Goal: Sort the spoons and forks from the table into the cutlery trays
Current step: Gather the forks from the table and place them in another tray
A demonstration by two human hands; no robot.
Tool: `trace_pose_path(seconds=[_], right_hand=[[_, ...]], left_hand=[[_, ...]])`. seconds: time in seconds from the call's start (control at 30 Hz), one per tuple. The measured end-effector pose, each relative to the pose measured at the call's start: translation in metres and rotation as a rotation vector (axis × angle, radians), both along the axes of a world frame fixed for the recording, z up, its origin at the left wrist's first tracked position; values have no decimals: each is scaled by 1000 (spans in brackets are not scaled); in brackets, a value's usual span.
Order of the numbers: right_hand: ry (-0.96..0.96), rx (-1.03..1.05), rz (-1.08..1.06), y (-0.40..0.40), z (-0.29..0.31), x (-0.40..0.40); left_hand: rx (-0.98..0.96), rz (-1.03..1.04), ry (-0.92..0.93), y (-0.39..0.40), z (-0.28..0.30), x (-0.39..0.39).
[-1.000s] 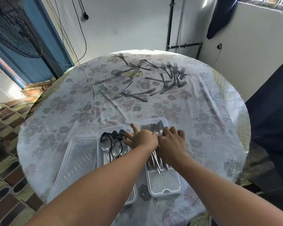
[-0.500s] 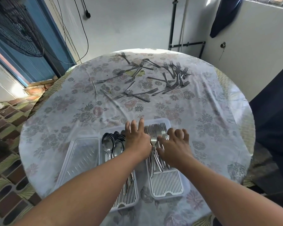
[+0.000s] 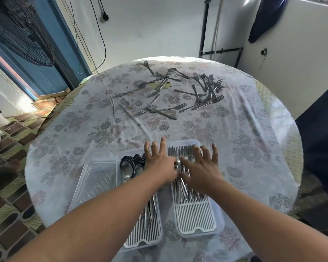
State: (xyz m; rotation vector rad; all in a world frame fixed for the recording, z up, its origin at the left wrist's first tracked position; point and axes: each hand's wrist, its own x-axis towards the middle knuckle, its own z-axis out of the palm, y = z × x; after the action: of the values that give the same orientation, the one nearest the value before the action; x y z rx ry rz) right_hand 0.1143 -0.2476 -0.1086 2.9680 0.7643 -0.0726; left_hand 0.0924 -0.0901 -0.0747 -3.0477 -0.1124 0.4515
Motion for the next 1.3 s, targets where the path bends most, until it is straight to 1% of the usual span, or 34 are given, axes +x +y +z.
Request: trace_pose_path(seconds=[0.13, 0.27, 0.37, 0.43, 0.53, 0.63, 0.73, 0.8, 0.87, 0.93, 1.0, 1.07, 1.17, 1.3], right_hand=[[37, -60, 12, 1, 4, 13], [58, -44, -1, -1, 2, 16], [45, -44, -2, -2, 2, 14], [31, 38, -22, -1, 3, 14], [-8, 229, -95, 1, 6, 8], [20, 423, -291, 3, 13, -1], [33, 593, -428, 3, 23, -12], [59, 704, -421, 6, 28, -16], [88, 849, -398, 12, 33, -19], [121, 1008, -422, 22, 38, -19], [182, 1123, -476, 28, 43, -17], [233, 1195, -502, 26, 42, -15], [290, 1243, -514, 11, 37, -6], [436, 1278, -458, -23, 26, 11]], left_hand=[[-16, -5, -13, 3, 0, -2], [-31, -15, -29, 3, 2, -4], [-88, -14, -71, 1, 5, -4], [-156, -4, -128, 0, 7, -2], [-286, 66, -217, -1, 11, 2], [-349, 136, -291, 1, 17, 5], [-413, 125, -311, 3, 23, 9], [-549, 142, -319, 3, 26, 12], [-778, 221, -341, 0, 30, 15], [-910, 304, -379, -4, 34, 15], [-957, 354, -416, -8, 35, 13], [-993, 386, -435, -15, 34, 11], [-1001, 411, -454, -27, 28, 15], [-976, 497, -509, -54, 19, 25]])
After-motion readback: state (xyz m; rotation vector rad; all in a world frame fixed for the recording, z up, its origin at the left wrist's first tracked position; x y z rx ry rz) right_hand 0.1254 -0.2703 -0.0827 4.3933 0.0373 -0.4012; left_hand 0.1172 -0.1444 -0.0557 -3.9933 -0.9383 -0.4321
